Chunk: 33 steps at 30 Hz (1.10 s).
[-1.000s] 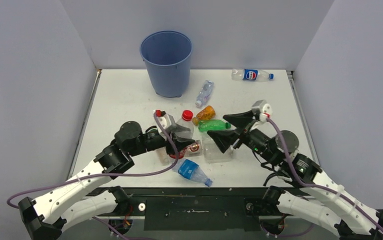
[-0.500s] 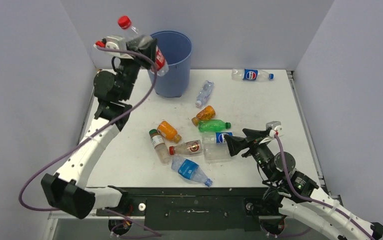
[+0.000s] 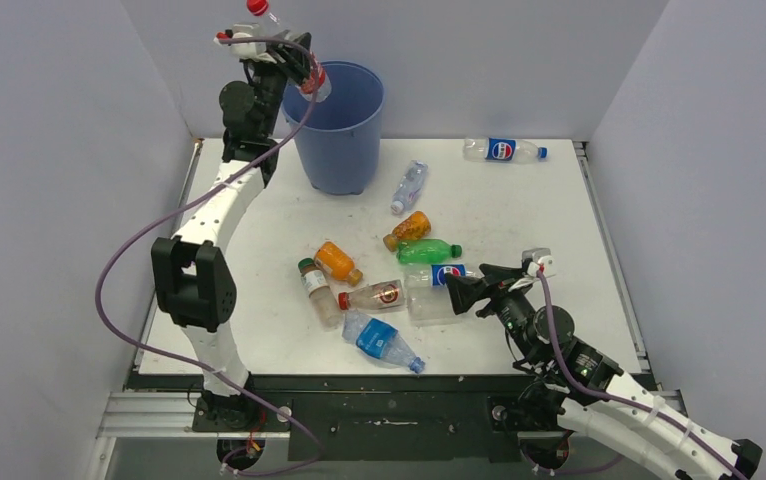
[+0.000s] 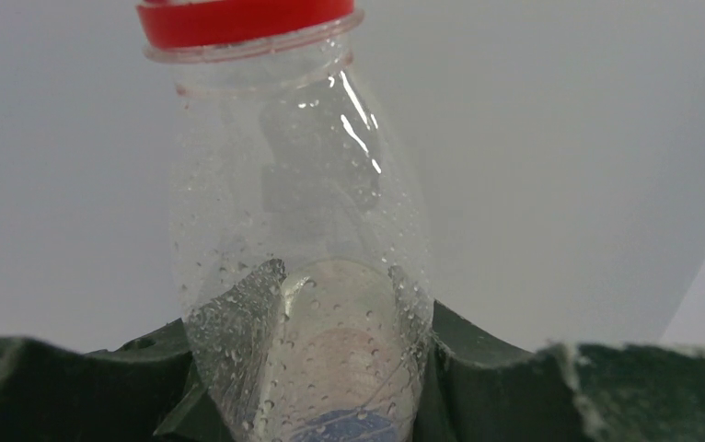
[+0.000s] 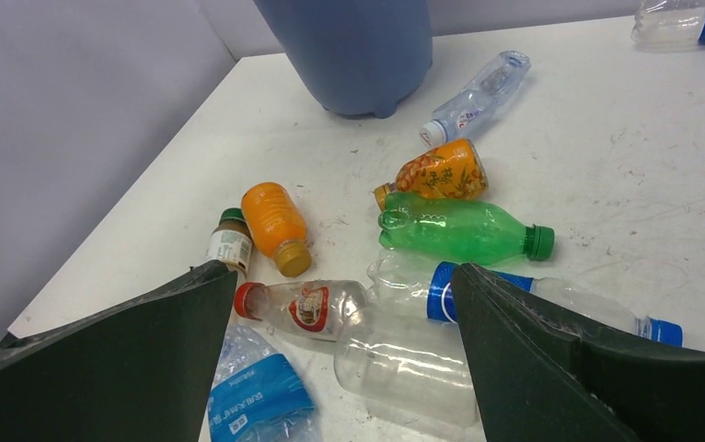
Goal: Put the plastic bottles in the bin
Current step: Place the plastic bottle in the trash bin.
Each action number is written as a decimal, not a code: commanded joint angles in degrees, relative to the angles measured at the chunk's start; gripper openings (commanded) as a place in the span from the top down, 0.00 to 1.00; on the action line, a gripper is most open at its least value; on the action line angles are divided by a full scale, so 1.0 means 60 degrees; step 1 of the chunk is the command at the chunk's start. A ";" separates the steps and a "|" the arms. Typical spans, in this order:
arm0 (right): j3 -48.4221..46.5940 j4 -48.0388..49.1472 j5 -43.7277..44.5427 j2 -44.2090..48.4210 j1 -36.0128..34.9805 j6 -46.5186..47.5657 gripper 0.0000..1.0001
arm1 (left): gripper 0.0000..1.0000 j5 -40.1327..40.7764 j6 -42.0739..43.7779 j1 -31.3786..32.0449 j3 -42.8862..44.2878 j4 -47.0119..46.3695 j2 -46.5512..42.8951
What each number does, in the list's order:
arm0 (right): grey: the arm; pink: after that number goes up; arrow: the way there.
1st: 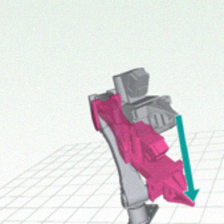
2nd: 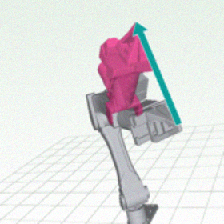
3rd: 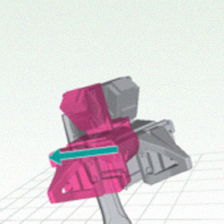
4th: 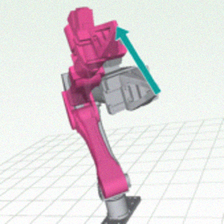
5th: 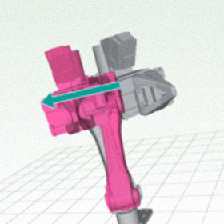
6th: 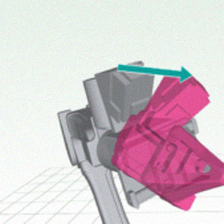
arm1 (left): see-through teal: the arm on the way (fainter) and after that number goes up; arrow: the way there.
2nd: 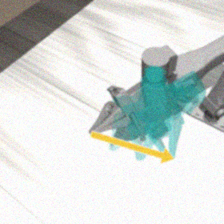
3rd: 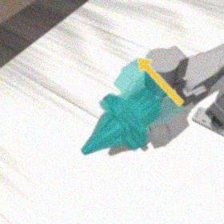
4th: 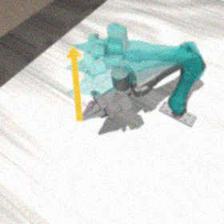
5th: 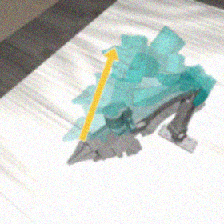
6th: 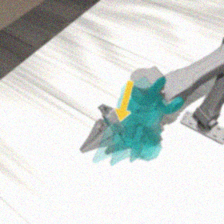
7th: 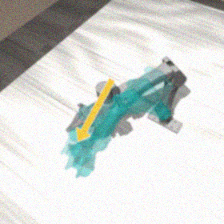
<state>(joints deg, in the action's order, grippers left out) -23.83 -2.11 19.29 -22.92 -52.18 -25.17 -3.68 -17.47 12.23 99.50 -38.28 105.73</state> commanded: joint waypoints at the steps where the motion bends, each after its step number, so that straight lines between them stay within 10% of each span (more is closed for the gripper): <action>1: -0.0123 0.0486 0.0368 0.0039 -0.0048 0.0162 0.10 | 1.00 -0.0247 0.1014 -0.0178 0.0610 -0.0284 0.0545; 13: -0.0347 0.0384 0.0321 -0.0233 -0.0038 0.0168 0.10 | 0.44 -0.0286 0.0584 -0.0037 0.0724 -0.0291 0.1014; 17: -0.0596 0.0130 0.0263 -0.0216 -0.0048 0.0210 0.11 | 0.00 -0.0213 -0.0338 0.0028 0.0957 0.0095 0.0458; 27: -0.1749 -0.0883 0.0735 -0.0200 -0.0039 0.0400 0.11 | 0.04 0.0047 0.0027 0.1066 -0.0423 0.1204 -0.2906; 33: -0.2144 -0.1090 0.1467 -0.0996 -0.0042 0.0083 0.11 | 0.04 -0.0482 -0.0079 0.1393 -0.2553 0.4698 -0.5694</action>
<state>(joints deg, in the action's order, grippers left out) -33.95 -7.29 23.70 -24.69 -52.18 -23.77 -5.08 -17.98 20.14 90.76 -25.50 79.90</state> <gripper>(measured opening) 0.897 0.961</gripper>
